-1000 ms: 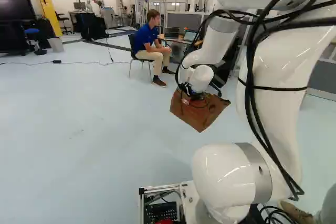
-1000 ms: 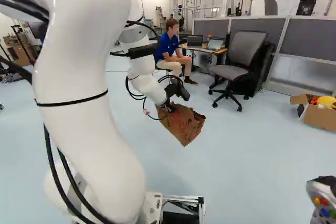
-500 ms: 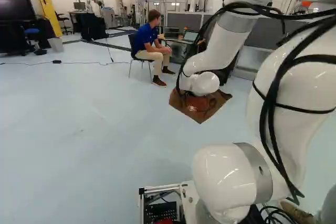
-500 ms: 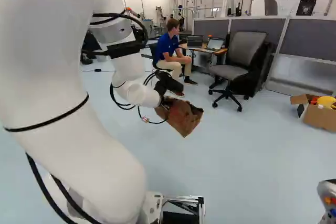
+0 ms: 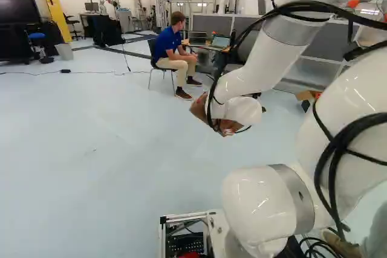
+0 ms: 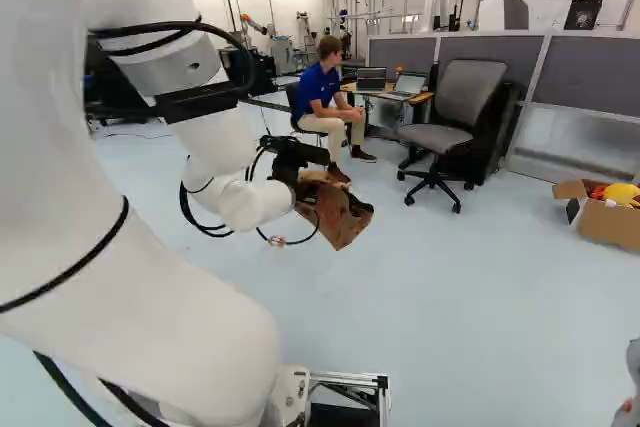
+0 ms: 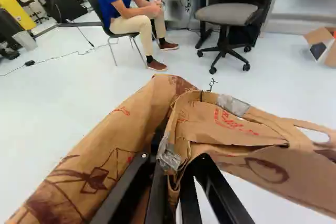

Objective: Pick up the grocery bag from the ground

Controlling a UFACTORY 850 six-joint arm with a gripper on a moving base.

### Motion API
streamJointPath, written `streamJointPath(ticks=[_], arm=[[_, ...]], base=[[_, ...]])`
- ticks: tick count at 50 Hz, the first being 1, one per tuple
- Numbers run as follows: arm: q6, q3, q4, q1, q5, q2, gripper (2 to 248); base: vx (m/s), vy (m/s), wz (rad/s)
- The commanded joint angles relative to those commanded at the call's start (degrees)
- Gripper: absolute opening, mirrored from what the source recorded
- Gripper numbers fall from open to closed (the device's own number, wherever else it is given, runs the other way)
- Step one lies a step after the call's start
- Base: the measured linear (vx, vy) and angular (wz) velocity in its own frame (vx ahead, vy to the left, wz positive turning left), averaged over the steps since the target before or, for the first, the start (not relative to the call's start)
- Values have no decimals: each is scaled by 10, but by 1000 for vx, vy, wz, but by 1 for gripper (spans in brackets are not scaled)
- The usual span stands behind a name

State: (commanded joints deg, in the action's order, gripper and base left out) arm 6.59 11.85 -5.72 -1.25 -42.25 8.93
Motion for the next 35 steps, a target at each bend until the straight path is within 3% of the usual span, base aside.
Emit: streamJointPath(ticks=[15, 35], arm=[[-35, -36, 30, 7, -41, 37, 23], [-61, -63, 53, 11, -71, 65, 23]], base=[[0, 0, 0], [0, 0, 0]])
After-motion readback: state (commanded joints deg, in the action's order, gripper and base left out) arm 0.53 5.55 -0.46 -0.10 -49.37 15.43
